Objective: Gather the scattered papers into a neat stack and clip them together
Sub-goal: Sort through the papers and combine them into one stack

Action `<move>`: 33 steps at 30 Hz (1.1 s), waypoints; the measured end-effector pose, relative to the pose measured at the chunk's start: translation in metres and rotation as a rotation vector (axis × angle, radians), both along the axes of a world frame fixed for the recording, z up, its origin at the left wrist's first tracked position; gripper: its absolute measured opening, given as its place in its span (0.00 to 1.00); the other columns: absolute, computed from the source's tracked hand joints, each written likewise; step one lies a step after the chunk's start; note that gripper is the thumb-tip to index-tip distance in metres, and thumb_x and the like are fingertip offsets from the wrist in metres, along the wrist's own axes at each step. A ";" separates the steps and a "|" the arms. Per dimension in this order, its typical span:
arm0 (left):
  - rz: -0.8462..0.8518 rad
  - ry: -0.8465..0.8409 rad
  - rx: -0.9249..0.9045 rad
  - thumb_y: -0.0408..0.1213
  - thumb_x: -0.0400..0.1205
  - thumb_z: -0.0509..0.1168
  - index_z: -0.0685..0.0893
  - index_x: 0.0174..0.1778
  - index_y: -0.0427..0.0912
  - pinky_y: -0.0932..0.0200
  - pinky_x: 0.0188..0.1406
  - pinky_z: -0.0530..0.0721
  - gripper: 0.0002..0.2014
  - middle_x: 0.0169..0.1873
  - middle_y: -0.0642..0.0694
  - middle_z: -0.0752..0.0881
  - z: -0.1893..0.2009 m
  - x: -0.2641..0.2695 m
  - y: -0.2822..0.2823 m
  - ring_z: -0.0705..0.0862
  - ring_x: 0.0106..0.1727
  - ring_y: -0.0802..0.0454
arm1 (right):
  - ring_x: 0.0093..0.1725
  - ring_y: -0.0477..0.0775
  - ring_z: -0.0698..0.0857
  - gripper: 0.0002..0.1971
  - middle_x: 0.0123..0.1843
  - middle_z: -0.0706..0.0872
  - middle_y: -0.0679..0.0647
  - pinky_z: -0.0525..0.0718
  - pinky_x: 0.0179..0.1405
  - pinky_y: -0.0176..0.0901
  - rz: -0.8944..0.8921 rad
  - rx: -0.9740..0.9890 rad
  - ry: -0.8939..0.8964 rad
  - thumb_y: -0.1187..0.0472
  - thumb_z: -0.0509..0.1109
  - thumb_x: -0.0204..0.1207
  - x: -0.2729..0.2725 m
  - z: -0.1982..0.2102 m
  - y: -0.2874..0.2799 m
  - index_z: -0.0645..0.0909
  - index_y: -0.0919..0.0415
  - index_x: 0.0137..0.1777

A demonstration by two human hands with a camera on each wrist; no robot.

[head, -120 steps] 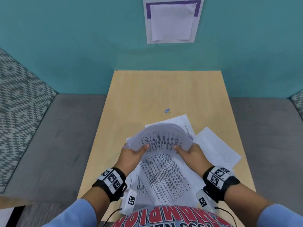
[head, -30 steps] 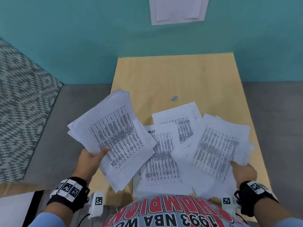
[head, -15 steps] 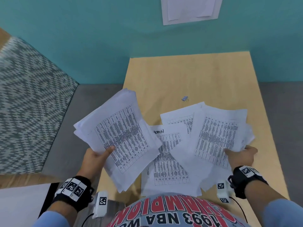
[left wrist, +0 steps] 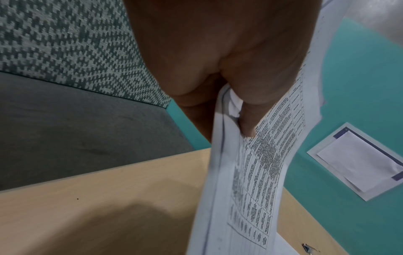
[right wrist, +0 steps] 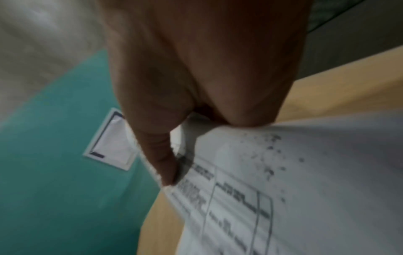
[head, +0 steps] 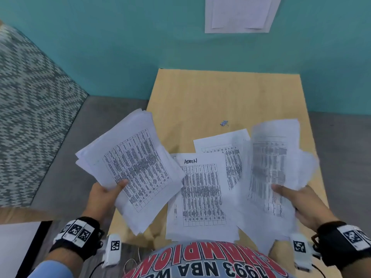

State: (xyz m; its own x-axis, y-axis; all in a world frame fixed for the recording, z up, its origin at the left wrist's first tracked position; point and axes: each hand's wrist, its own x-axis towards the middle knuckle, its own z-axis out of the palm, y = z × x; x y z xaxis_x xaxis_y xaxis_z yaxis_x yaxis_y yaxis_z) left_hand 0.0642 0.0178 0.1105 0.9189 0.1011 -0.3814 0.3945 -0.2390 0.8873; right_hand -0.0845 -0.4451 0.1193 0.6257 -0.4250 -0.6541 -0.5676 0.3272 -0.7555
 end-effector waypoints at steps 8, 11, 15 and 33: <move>0.021 -0.017 0.128 0.36 0.80 0.80 0.91 0.51 0.48 0.33 0.70 0.87 0.07 0.56 0.40 0.95 -0.019 0.016 0.060 0.93 0.59 0.42 | 0.71 0.73 0.87 0.28 0.72 0.88 0.69 0.91 0.62 0.65 0.188 0.498 -0.188 0.77 0.67 0.77 0.042 -0.015 0.035 0.79 0.66 0.78; 0.052 -0.015 0.145 0.42 0.76 0.84 0.92 0.58 0.42 0.30 0.71 0.86 0.17 0.59 0.39 0.95 -0.021 0.015 0.077 0.93 0.61 0.40 | 0.74 0.74 0.85 0.27 0.73 0.87 0.68 0.82 0.73 0.73 0.212 0.598 -0.172 0.73 0.71 0.78 0.054 -0.040 0.049 0.79 0.66 0.78; 0.041 -0.008 0.159 0.45 0.75 0.85 0.92 0.64 0.38 0.30 0.70 0.87 0.24 0.58 0.41 0.96 -0.026 0.010 0.092 0.94 0.61 0.42 | 0.63 0.60 0.87 0.22 0.58 0.91 0.57 0.75 0.79 0.54 0.293 -0.012 0.128 0.60 0.84 0.76 0.060 -0.087 0.077 0.82 0.63 0.66; 0.041 0.012 0.186 0.39 0.78 0.83 0.92 0.63 0.38 0.32 0.68 0.89 0.19 0.57 0.41 0.96 -0.031 0.000 0.112 0.95 0.58 0.43 | 0.30 0.55 0.81 0.14 0.40 0.83 0.57 0.79 0.23 0.41 0.480 -0.585 0.143 0.71 0.74 0.80 0.040 -0.145 0.123 0.74 0.59 0.59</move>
